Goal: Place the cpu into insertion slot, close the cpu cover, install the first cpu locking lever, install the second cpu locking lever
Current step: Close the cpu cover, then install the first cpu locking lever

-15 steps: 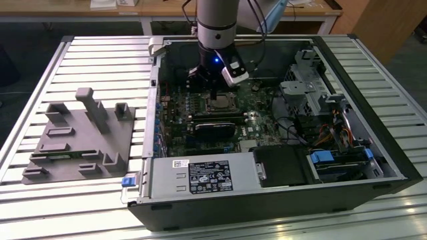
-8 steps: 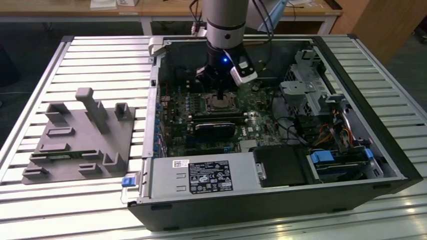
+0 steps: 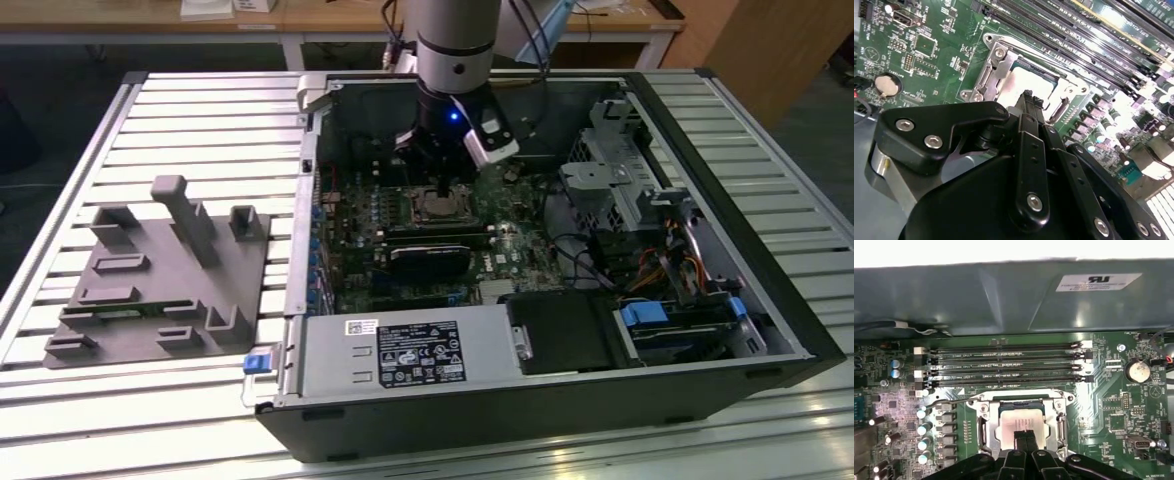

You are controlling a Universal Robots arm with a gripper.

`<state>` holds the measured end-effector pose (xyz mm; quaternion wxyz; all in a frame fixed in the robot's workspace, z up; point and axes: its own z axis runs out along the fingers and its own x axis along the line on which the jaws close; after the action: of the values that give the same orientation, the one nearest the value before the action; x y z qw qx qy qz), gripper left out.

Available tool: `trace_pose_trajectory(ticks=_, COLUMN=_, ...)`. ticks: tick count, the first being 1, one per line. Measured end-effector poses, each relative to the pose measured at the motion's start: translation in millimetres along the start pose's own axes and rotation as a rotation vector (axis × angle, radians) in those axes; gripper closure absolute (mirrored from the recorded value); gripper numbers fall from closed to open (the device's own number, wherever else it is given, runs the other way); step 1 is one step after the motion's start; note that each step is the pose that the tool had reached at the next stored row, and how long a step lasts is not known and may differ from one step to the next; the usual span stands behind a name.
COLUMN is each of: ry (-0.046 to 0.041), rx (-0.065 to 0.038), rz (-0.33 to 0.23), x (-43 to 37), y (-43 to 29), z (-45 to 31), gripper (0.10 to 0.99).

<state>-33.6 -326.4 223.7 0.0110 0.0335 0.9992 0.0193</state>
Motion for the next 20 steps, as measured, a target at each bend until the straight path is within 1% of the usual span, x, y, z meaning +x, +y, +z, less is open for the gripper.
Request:
trace_pose_trajectory(ticks=4, ry=0.0, rx=0.0, rz=0.0, x=-0.2, y=0.4, z=-9.7, gripper=0.98)
trace_pose_trajectory(ticks=7, ry=0.0, rx=0.0, rz=0.0, x=-0.3, y=0.6, z=-14.9, gripper=0.98)
trace_pose_trajectory(ticks=20, ry=-0.0001, rx=0.001, rz=0.0, x=0.0, y=0.6, z=-15.5, gripper=0.98)
